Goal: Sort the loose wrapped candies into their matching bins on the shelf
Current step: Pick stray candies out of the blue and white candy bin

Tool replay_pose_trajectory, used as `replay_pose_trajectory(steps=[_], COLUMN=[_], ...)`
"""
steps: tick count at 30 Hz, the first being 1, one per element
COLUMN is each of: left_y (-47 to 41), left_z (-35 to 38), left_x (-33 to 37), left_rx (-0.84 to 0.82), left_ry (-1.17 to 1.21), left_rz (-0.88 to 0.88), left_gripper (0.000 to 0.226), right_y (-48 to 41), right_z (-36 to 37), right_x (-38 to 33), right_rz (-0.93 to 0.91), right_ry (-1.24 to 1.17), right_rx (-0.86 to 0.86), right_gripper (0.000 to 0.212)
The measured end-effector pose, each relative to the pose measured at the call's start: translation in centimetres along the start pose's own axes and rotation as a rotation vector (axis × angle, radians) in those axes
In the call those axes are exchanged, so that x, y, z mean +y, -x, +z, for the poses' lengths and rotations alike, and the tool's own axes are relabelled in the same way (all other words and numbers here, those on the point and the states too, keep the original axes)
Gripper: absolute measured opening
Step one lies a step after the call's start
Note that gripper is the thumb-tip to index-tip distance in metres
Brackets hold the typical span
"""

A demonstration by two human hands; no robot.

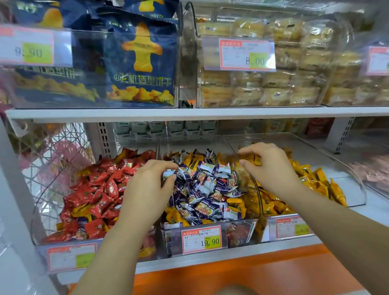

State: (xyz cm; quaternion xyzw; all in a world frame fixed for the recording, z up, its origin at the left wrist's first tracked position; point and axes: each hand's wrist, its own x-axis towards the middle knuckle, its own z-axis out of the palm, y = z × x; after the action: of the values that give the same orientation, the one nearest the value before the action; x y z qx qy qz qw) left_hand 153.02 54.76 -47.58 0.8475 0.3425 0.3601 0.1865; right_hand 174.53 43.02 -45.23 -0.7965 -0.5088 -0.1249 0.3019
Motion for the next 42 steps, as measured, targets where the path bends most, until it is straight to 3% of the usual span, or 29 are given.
replay_pose_trajectory(steps=[5,10,15,18,22,27,31,35,38,42], left_y=[0.0,-0.2,-0.7,-1.0,-0.7,-0.1,-0.1,-0.2,-0.2,0.1], left_z=[-0.5,-0.9,-1.1,-1.3,-1.6,-1.8,-1.7,-1.6,-1.4,-1.2], left_x=[-1.1,-1.9,-2.4,-2.7,-3.0,-2.9,-2.7,-2.8,-2.8,-2.7], left_rx=[-0.029,-0.077,-0.085,-0.092,-0.104,-0.123,-0.138,-0.143,-0.144,-0.13], left_ry=[-0.015,-0.01,0.02,0.038,0.037,0.03,0.031,0.025,0.018,-0.002], left_rz=[-0.06,-0.07,-0.075,-0.085,-0.093,-0.093,-0.08,-0.07,-0.065,-0.056], left_gripper=[0.024,0.024,0.024,0.023,0.022,0.023,0.024,0.025,0.025,0.025], right_y=[-1.5,-5.4,-7.8,-8.3,-8.3,-7.8,-7.5,-6.3,-4.8,-2.1], right_z=[3.4,6.6,8.8,9.4,9.5,9.2,9.1,8.2,6.5,3.9], right_x=[-3.7,-5.3,-6.4,-6.5,-6.4,-6.6,-6.5,-5.8,-5.4,-4.1], right_rz=[-0.159,-0.086,-0.077,-0.051,-0.026,-0.119,-0.215,-0.272,-0.255,-0.181], right_ry=[0.009,0.012,0.139,0.139,0.114,0.211,0.218,0.182,0.053,-0.132], right_rx=[-0.306,-0.356,-0.603,-0.615,-0.582,-0.642,-0.564,-0.431,-0.294,-0.037], right_gripper=[0.034,0.048,0.056,0.063,0.054,0.06,0.054,0.034,0.017,0.017])
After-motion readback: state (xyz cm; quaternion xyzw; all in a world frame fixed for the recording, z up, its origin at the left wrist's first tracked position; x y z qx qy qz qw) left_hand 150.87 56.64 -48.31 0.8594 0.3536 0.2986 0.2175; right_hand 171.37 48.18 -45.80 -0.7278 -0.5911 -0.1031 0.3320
